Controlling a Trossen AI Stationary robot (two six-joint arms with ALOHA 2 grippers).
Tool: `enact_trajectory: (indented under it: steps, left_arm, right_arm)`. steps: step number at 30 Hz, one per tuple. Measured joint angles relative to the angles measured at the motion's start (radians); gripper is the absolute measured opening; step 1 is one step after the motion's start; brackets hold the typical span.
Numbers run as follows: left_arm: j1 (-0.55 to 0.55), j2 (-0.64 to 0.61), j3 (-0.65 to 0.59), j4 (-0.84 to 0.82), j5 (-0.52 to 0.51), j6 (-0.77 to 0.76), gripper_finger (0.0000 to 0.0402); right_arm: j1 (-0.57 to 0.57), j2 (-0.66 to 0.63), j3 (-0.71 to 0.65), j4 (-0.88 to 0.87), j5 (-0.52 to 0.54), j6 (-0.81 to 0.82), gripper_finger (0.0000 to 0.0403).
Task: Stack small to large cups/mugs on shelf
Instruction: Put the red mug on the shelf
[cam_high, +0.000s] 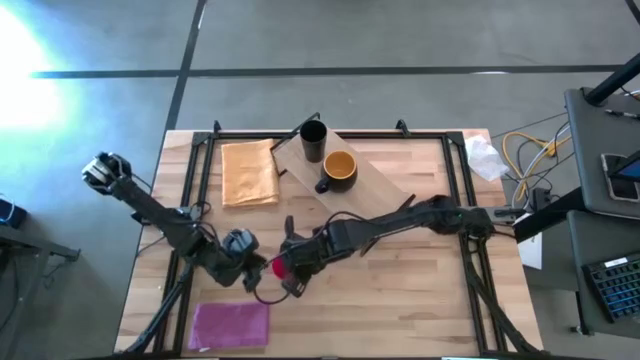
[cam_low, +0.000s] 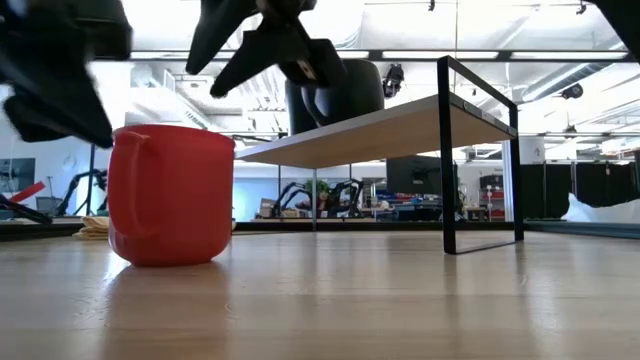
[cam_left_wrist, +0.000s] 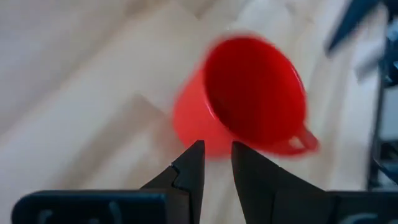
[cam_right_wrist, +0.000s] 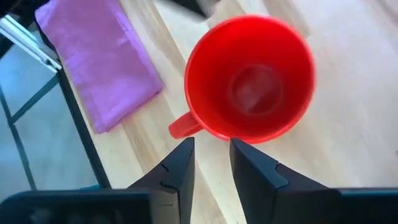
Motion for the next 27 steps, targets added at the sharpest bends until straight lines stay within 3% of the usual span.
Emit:
enact_trajectory:
  steps: [8, 15, 21, 27]
  left_arm:
    - [-0.137, 0.043, 0.000, 0.117, 0.065, -0.124, 0.0059]
    - [-0.144, 0.170, 0.000, 0.297, 0.022, -0.147, 0.0006]
    - [-0.143, 0.273, 0.000, 0.327, -0.076, -0.270, 0.0004]
    - [-0.129, 0.308, 0.000, 0.334, -0.103, -0.276, 0.0000]
  right_arm:
    - [-0.040, -0.018, 0.000, -0.004, 0.002, -0.041, 0.0016]
    - [-0.097, -0.016, 0.000, 0.008, -0.012, -0.070, 0.0008]
    - [-0.139, -0.015, -0.001, 0.008, -0.012, -0.066, 0.0008]
    - [-0.145, -0.014, -0.029, 0.008, -0.021, -0.063, 0.0008]
